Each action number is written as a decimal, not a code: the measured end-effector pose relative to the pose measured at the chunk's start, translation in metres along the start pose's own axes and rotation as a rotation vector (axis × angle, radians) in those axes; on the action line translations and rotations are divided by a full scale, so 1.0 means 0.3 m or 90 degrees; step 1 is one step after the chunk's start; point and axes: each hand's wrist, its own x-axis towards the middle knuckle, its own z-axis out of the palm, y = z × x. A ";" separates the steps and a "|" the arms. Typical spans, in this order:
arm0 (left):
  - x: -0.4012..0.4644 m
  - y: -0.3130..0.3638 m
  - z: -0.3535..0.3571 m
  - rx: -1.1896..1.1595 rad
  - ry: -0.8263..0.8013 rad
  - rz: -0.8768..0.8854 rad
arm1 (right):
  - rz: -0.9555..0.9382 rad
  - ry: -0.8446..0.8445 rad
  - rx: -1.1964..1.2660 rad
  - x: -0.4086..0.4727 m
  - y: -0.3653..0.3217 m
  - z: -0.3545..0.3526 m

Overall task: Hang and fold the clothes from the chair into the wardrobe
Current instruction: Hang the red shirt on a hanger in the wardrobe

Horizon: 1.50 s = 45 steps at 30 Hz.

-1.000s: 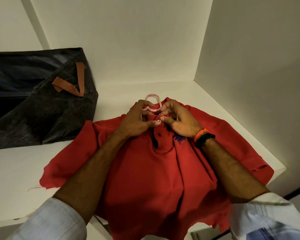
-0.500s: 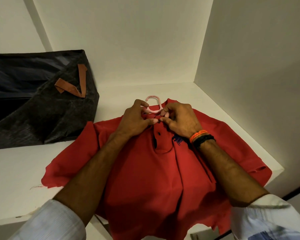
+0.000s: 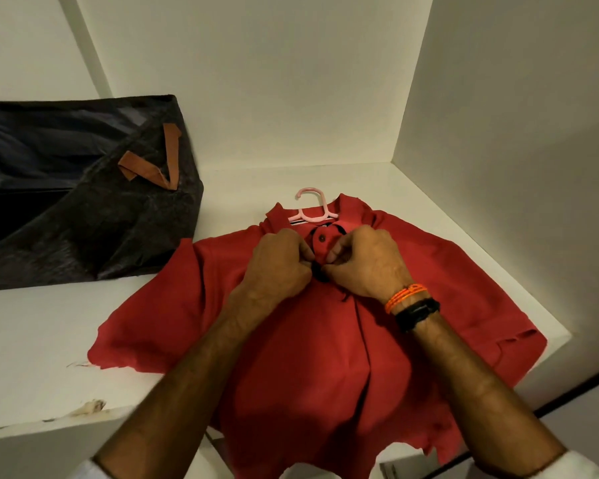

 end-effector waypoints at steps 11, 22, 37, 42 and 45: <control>-0.008 0.000 0.051 -0.017 0.073 -0.010 | 0.212 0.000 0.506 -0.027 0.057 0.040; 0.022 0.032 0.036 -0.033 0.038 -0.054 | 0.195 0.076 0.531 -0.037 0.052 0.069; 0.015 0.012 0.028 -0.292 -0.002 -0.124 | 0.156 0.092 0.578 -0.053 0.055 0.070; 0.012 0.027 0.022 -0.463 -0.032 -0.196 | 0.132 0.111 0.594 -0.053 0.071 0.076; 0.008 0.024 0.025 -0.486 -0.052 -0.206 | 0.138 0.102 0.619 -0.055 0.062 0.071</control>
